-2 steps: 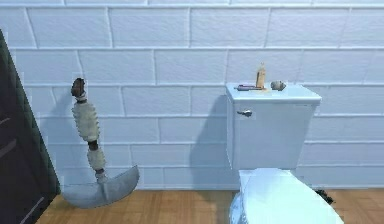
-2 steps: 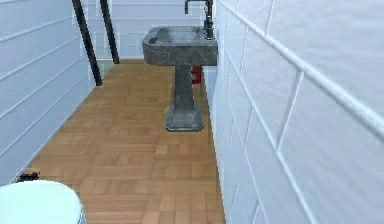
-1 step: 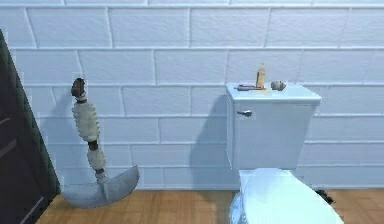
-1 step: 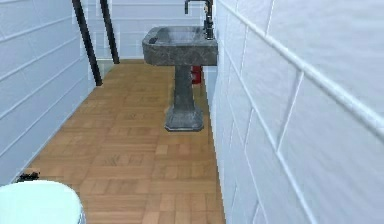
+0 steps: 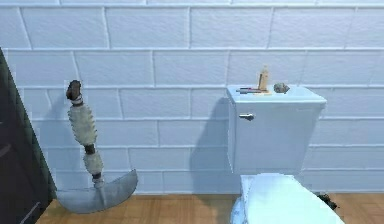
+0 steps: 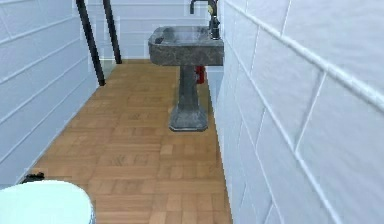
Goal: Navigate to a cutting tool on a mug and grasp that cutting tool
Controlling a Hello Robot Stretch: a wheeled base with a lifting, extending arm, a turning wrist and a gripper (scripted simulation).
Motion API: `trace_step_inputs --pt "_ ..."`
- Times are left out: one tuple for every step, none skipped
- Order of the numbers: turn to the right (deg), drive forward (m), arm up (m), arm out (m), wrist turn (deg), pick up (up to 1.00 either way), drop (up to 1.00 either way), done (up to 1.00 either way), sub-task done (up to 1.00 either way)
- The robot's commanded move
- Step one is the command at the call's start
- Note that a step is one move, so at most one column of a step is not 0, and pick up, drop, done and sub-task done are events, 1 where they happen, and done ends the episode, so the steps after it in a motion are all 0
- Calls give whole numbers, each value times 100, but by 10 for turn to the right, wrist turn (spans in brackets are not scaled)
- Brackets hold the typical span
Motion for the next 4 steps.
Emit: trace_step_inputs --pt "-450 0 0 0 0 0 0 0 0" --pt "-330 0 0 0 0 0 0 0 0" --pt "0 100 0 0 0 0 0 0 0" --pt "-30 0 0 0 0 0 0 0 0"
